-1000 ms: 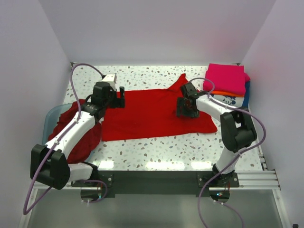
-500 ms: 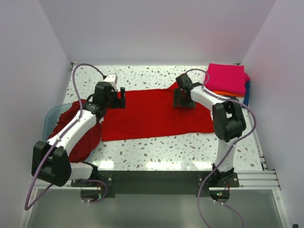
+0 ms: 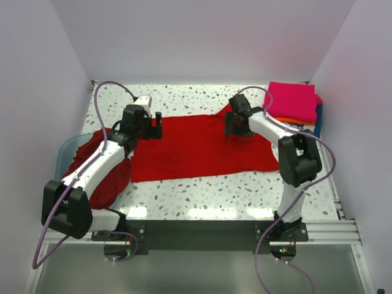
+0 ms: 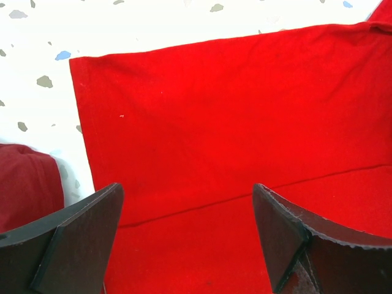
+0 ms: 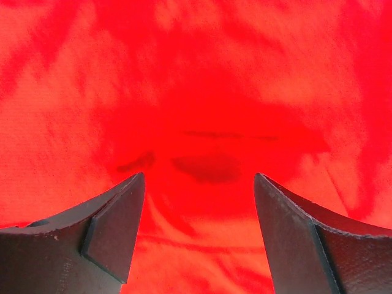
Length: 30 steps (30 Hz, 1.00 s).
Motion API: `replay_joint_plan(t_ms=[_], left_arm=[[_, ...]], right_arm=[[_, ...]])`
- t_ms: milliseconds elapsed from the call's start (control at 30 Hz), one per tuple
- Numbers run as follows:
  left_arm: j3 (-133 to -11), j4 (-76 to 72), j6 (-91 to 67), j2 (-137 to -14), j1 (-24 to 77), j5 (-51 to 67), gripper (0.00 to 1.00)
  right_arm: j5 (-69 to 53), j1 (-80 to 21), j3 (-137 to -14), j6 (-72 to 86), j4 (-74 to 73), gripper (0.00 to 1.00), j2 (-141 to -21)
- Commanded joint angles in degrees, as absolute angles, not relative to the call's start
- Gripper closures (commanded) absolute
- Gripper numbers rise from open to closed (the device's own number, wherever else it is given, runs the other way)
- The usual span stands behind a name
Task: Fold and stack the t-shirts
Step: Fold the tshirt
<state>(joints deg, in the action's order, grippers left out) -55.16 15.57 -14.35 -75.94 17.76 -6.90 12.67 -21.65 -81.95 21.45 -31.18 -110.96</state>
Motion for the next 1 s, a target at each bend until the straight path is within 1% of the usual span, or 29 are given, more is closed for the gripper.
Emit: replay_joint_plan(t_ms=[0,100,233,333,400,467,567,667,700,767,967], left_arm=[[-57.2,14.4,-13.9,-75.9,17.8,-7.2,0.09],[-56.6,14.0,-13.9,-75.7,18.9,-7.5,0.09],[-57.0,14.9,-13.4,-76.6,25.1,-10.8,0.09],[-57.1,17.7,-15.3,-77.6,28.5,-10.8,0.09],[-57.8,20.0,-18.6,-78.2,31.0,-11.9,0.09],[-57.9,20.7,-23.8,-78.5,36.0,-13.3,0.09],[-54.4,16.5,-30.8,-79.5,42.8,-13.4,0.09],[-51.3,13.2,-35.2,-82.8,46.0,-12.5,0.09],[-49.9,12.2,-35.9,-83.6,46.6,-12.1,0.09],[-47.9,9.5,-37.0,-85.2,47.0,-11.6,0.09],[-45.0,6.8,-37.8,-86.8,47.4,-13.0,0.09]], right_arm=[[15.8,-20.7,-77.6,20.7,-32.5,0.25,-102.8],[15.3,-17.5,-71.7,21.4,-33.7,0.25,-97.8],[14.2,-12.0,-64.9,21.5,-35.0,0.25,-90.5],[12.7,-9.2,-61.0,21.5,-36.1,0.25,-85.9],[12.0,-7.7,-58.5,21.4,-36.6,0.24,-84.1],[10.7,-4.6,-56.8,21.2,-36.7,0.24,-82.3],[8.2,-0.4,-54.1,20.4,-37.0,0.25,-81.1],[6.2,2.4,-52.4,19.3,-36.7,0.29,-80.6],[6.0,2.8,-52.0,18.9,-36.3,0.33,-80.7],[5.0,3.8,-50.9,18.3,-35.6,0.39,-81.6],[2.9,4.7,-49.3,18.7,-33.8,0.45,-83.2]])
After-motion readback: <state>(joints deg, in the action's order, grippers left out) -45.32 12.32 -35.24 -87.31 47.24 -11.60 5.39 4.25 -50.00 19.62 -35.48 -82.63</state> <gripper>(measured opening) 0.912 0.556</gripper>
